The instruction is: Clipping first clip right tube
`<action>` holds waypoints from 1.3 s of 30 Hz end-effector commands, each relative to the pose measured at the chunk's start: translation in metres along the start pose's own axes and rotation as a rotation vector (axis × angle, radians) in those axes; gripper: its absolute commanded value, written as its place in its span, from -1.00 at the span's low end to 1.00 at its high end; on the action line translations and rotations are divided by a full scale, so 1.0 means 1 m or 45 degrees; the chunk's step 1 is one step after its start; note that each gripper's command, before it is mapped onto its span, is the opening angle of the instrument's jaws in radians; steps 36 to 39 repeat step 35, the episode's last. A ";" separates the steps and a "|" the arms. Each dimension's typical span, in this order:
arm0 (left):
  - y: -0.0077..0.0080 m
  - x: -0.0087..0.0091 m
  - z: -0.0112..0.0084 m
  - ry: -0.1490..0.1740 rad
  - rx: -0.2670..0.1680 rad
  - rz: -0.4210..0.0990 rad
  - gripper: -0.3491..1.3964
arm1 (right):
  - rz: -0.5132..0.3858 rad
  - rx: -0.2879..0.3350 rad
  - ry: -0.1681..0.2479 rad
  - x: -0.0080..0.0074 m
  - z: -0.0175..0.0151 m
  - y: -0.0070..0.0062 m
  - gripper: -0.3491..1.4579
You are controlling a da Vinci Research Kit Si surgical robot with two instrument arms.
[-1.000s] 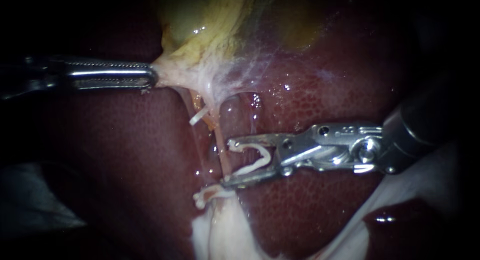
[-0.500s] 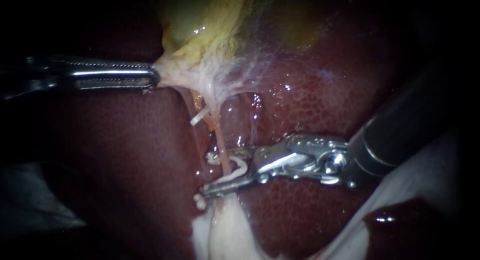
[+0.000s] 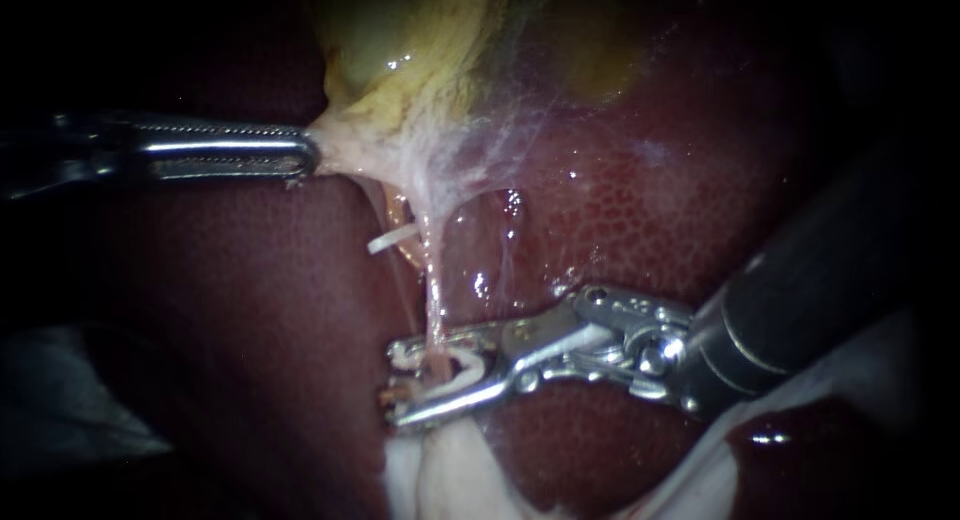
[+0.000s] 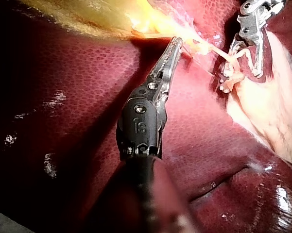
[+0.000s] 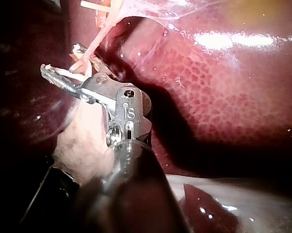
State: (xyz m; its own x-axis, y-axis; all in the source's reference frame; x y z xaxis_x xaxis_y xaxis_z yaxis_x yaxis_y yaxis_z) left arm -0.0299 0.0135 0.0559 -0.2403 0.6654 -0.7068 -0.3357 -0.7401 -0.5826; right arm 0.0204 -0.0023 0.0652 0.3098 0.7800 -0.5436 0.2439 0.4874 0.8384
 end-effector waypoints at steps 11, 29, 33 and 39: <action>0.0000 0.0000 0.0001 0.000 0.000 0.000 -1.00 | 0.023 0.015 -0.007 0.0001 -0.0009 -0.0006 -0.51; 0.0000 0.0000 0.0001 0.001 0.000 0.000 -1.00 | 0.127 0.021 -0.006 -0.0001 -0.0016 -0.0011 -1.00; 0.0000 0.0000 0.0002 0.001 0.000 0.000 -1.00 | 0.127 0.022 -0.007 -0.0002 -0.0015 -0.0011 -1.00; 0.0000 0.0000 0.0002 0.001 0.000 0.000 -1.00 | 0.127 0.022 -0.007 -0.0002 -0.0015 -0.0011 -1.00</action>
